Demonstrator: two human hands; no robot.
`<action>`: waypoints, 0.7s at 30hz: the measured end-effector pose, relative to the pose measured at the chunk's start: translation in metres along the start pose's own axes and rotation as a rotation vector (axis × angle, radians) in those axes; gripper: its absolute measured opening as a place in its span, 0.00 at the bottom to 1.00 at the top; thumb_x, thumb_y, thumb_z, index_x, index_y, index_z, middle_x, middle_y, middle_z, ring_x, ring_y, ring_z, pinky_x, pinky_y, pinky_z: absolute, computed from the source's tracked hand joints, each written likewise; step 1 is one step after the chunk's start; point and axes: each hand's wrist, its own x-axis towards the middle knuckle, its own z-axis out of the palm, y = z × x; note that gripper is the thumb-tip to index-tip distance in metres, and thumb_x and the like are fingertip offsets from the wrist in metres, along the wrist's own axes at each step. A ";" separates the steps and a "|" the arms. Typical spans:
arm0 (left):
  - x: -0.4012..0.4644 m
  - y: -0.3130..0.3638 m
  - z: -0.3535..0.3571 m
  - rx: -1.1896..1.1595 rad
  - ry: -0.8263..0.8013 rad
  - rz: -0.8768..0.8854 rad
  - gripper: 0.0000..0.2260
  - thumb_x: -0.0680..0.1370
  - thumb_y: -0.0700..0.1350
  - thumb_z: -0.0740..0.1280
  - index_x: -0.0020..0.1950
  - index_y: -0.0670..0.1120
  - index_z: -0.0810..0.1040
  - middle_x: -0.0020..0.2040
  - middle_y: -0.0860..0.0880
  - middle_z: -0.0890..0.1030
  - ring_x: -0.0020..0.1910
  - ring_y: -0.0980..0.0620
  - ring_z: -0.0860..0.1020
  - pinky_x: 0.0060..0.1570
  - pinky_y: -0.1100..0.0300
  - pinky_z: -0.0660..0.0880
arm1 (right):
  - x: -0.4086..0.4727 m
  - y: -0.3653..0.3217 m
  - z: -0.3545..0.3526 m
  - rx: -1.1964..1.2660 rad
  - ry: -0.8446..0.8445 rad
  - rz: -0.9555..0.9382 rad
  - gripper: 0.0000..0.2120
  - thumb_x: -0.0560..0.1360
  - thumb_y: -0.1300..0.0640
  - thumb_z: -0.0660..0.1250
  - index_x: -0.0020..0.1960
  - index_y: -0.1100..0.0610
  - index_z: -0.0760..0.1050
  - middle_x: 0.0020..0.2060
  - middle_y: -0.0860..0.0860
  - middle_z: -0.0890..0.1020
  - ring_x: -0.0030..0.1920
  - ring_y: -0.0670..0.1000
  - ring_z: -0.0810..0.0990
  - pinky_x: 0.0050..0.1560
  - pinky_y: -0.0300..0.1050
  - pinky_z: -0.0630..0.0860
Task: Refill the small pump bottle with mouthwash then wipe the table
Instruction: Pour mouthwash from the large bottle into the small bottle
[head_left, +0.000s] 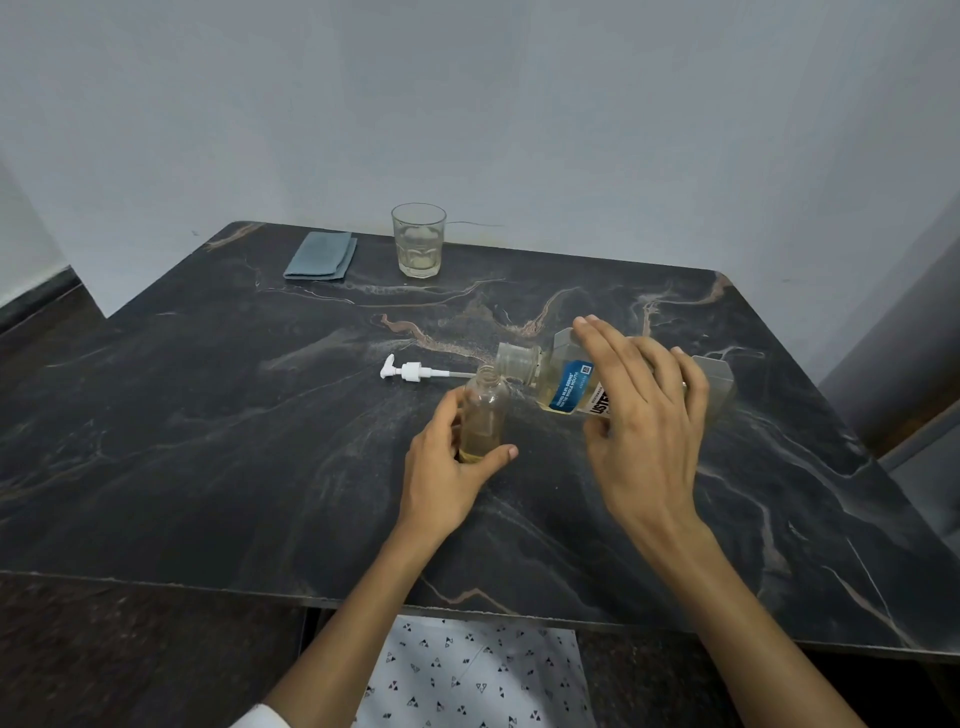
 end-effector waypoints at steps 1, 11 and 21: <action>0.000 -0.001 0.000 -0.003 0.002 -0.002 0.26 0.66 0.48 0.78 0.59 0.61 0.70 0.51 0.66 0.78 0.53 0.62 0.79 0.56 0.52 0.78 | 0.000 0.000 0.000 -0.003 -0.003 0.000 0.42 0.59 0.77 0.72 0.70 0.56 0.69 0.64 0.50 0.76 0.61 0.51 0.68 0.66 0.49 0.57; 0.000 -0.002 0.000 -0.008 0.016 -0.003 0.28 0.65 0.48 0.78 0.56 0.69 0.69 0.52 0.63 0.80 0.54 0.60 0.80 0.55 0.51 0.79 | 0.000 -0.001 0.000 -0.006 0.005 -0.002 0.42 0.58 0.78 0.71 0.69 0.55 0.69 0.64 0.50 0.76 0.60 0.51 0.68 0.65 0.49 0.57; 0.000 -0.001 0.001 0.001 0.009 -0.002 0.27 0.66 0.48 0.78 0.57 0.65 0.69 0.52 0.64 0.79 0.54 0.61 0.79 0.55 0.53 0.79 | 0.000 -0.001 0.000 -0.006 0.011 -0.001 0.43 0.58 0.78 0.71 0.69 0.56 0.69 0.64 0.50 0.76 0.60 0.51 0.68 0.66 0.49 0.57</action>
